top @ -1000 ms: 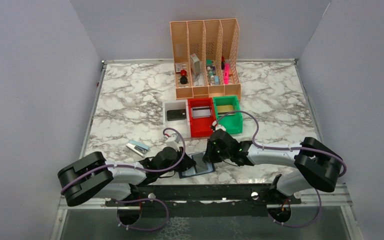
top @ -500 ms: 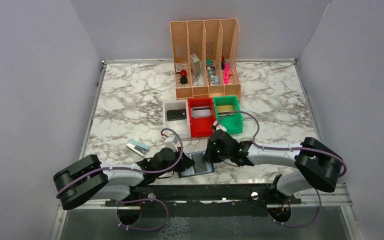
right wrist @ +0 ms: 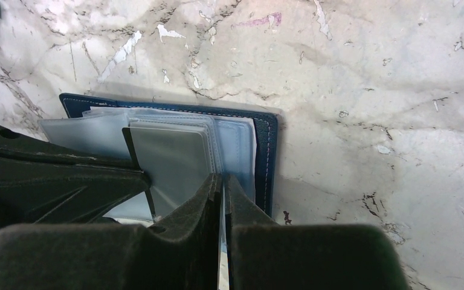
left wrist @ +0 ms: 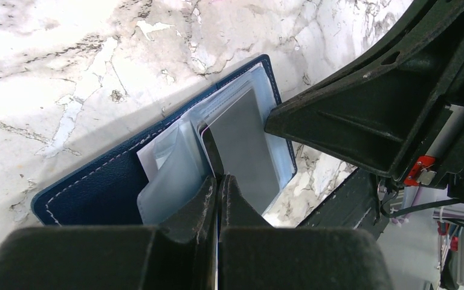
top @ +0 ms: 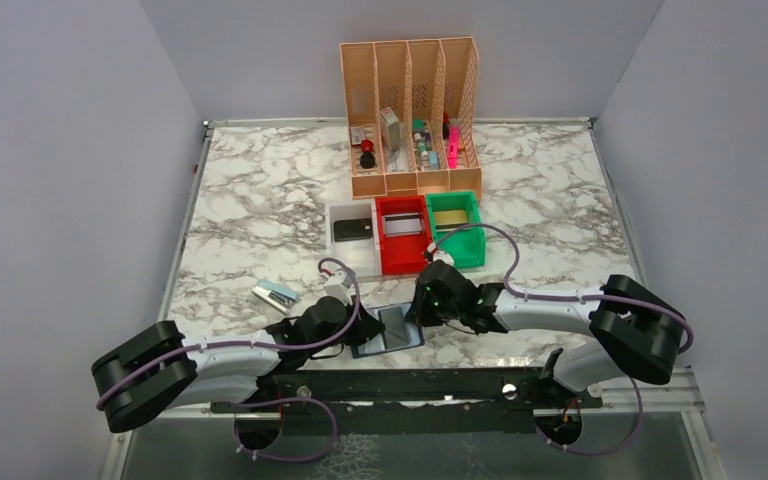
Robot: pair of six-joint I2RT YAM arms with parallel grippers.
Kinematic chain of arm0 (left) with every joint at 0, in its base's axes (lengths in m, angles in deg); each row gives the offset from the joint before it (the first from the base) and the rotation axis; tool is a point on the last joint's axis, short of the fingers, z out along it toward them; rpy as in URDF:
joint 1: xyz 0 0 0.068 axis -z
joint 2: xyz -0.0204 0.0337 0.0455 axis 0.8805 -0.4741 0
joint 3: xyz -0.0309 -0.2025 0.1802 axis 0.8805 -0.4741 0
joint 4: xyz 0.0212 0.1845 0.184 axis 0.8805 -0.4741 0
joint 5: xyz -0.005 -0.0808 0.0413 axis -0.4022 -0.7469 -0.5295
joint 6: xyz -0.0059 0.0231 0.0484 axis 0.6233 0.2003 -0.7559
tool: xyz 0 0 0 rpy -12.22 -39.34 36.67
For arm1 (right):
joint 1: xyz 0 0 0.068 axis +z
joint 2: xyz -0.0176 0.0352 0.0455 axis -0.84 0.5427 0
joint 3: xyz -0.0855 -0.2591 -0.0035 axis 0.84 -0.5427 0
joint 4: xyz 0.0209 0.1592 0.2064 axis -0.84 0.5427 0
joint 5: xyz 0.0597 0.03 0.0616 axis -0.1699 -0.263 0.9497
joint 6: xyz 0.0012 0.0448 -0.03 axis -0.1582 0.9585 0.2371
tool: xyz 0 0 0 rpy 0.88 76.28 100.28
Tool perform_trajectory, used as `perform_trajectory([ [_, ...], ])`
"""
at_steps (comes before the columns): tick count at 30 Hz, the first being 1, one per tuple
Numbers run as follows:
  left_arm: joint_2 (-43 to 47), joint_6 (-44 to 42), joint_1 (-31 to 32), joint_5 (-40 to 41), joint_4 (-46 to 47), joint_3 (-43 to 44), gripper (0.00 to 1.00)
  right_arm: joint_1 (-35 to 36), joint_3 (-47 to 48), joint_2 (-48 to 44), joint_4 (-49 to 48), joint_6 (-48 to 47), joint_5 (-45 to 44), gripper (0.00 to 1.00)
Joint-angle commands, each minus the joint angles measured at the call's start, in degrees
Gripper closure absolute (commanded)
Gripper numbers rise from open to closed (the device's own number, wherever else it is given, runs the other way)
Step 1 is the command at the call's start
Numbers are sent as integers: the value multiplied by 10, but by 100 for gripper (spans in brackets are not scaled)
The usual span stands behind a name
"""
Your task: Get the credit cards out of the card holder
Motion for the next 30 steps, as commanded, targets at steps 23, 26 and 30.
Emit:
perform_trajectory([
  [23, 39, -63, -39, -37, -60, -3, 100, 0, -8, 18, 34, -5, -27, 92],
  [26, 20, -68, -41, -36, -67, 6, 100, 0, -8, 15, 35, -5, -28, 92],
  [30, 11, -68, -41, -31, -74, 12, 100, 0, -8, 14, 38, -4, -30, 92],
])
